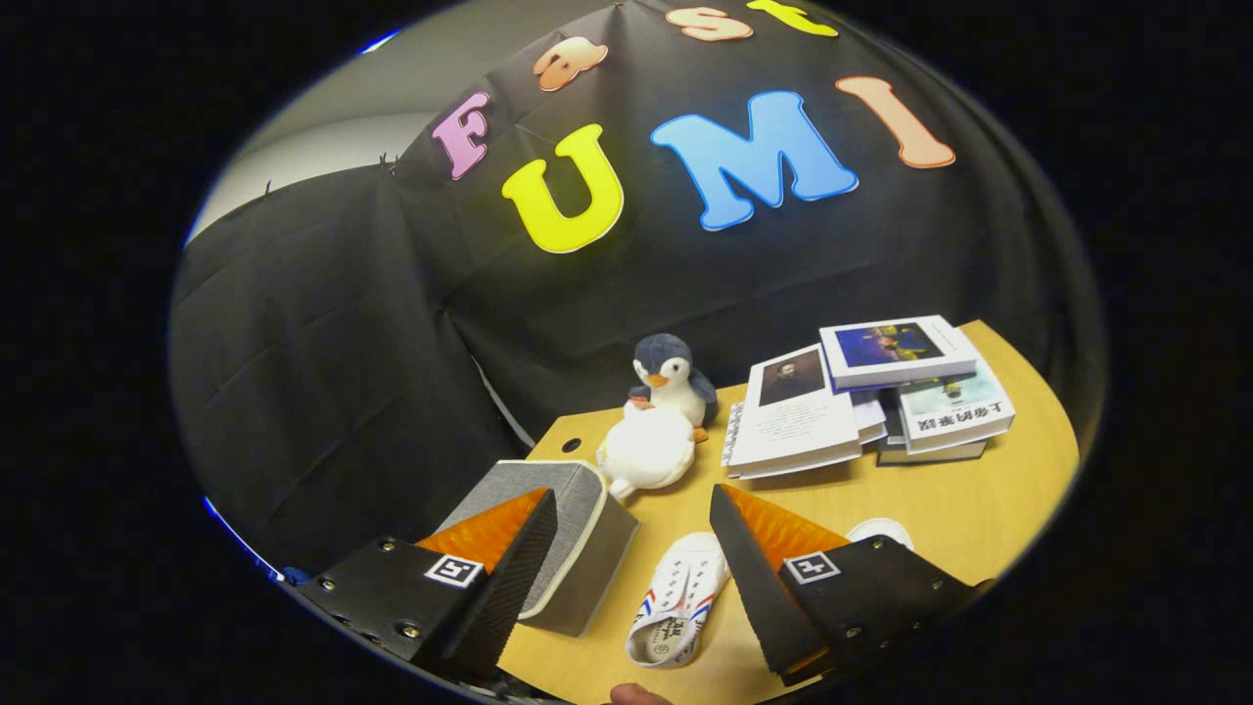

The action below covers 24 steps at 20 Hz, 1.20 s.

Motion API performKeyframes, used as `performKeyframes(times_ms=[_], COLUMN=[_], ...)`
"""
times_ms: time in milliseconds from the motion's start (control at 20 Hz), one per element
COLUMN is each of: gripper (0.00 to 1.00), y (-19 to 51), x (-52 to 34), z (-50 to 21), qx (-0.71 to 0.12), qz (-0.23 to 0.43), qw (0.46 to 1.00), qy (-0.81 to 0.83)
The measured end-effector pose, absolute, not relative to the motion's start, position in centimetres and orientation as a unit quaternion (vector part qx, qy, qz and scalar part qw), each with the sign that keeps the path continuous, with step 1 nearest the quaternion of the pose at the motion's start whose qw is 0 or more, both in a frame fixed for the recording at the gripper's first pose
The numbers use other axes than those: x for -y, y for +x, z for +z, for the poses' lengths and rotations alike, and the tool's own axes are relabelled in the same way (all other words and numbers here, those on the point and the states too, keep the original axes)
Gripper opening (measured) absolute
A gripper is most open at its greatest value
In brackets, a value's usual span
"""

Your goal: Open the storage box then place both shoes into the box .Put the left shoe in first, then the right shoe, with the right side of both shoes facing outward in a uniform manner.

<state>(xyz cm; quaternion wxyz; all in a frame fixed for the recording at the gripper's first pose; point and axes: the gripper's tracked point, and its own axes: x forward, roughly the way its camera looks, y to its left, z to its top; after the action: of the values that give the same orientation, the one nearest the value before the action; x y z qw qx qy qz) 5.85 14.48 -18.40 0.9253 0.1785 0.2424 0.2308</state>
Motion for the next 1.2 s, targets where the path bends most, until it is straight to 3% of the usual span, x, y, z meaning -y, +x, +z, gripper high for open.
performKeyframes(times_ms=[650,1200], gripper=[0.97,0.97], y=[7.1,7.6], x=[-24.6,-29.4], z=[-27.7,-31.6], qx=[-0.404,-0.453], qz=[0.307,0.333], qw=[0.796,0.726], qy=[0.33,0.396])
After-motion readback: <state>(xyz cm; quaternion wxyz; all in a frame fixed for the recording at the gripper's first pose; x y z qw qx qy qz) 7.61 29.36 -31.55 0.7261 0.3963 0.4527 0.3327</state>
